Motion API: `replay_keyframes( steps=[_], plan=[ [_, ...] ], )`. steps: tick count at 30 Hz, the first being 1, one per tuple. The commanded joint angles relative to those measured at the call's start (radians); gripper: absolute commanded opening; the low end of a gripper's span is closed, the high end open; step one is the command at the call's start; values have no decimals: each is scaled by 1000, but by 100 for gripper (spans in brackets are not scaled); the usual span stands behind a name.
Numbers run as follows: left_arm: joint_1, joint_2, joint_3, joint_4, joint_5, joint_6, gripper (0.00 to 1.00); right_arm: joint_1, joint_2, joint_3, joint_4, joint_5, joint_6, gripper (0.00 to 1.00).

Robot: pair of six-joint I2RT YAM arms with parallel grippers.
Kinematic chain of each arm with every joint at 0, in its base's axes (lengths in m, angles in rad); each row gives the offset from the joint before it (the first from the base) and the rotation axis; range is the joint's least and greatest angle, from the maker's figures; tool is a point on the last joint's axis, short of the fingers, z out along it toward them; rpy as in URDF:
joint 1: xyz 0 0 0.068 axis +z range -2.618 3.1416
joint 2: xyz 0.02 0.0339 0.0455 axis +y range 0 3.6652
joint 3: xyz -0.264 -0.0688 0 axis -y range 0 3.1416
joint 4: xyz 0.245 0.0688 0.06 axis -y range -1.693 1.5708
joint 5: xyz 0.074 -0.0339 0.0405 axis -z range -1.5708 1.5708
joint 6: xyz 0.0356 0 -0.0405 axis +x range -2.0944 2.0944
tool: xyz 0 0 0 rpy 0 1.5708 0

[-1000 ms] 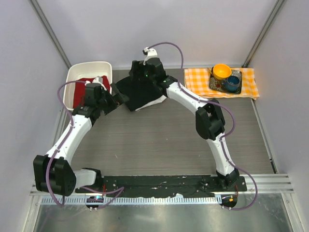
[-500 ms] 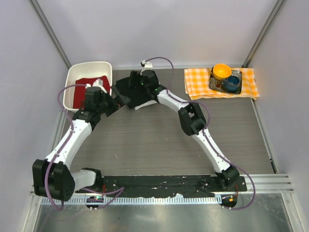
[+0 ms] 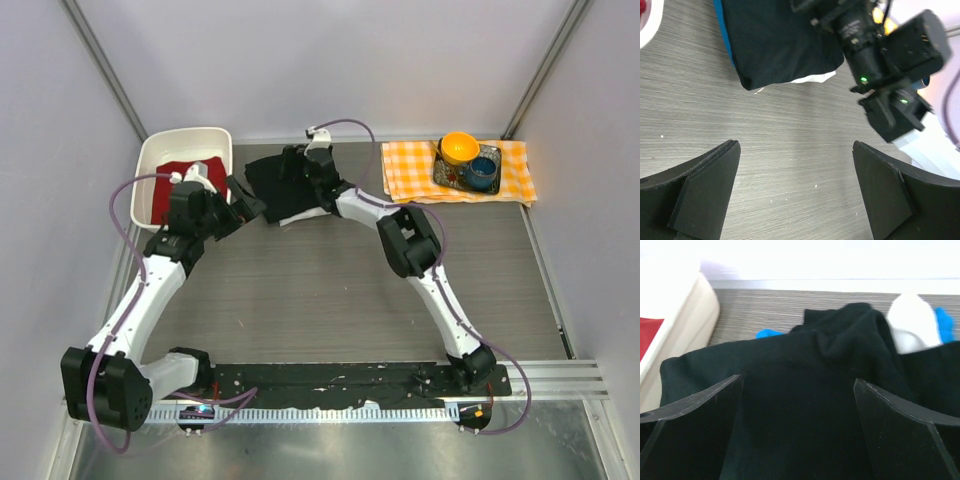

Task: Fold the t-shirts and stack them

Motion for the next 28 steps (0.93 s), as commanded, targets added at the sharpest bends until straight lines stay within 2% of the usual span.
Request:
replay_keyframes(
  steps=[1, 2, 4, 5, 8, 12, 14, 15, 21, 25, 28],
  plan=[
    [-2, -56, 35, -19, -93, 52, 100, -18, -315, -101, -20, 272, -140, 99],
    [-2, -67, 39, -23, -107, 56, 100, -18, -349, -98, -130, 319, -154, 100],
    [-2, -82, 50, -45, -120, 69, 100, -16, -429, -50, -276, 509, -131, 100],
    [-4, -87, 70, -59, -126, 72, 100, -15, -450, -28, -441, 574, -96, 100],
    [-2, -104, 88, -82, -129, 83, 100, -1, -555, -40, -614, 719, -116, 100],
    [-4, -151, 85, -74, -156, 109, 100, 62, -716, -239, -660, 864, -277, 100],
    [-4, -156, 105, -94, -149, 129, 100, 96, -818, -388, -665, 969, -282, 100],
    [-4, -156, 113, -105, -131, 137, 100, 114, -858, -498, -663, 972, -254, 100],
    [-27, -213, 96, -126, -156, 186, 100, 133, -1234, -874, -697, 857, -96, 100],
    [-28, -276, 87, -180, -228, 220, 100, 137, -1466, -1025, -714, 779, -62, 100],
    [-28, -317, 81, -207, -253, 238, 100, 165, -1589, -1066, -757, 806, -4, 99]
  ],
)
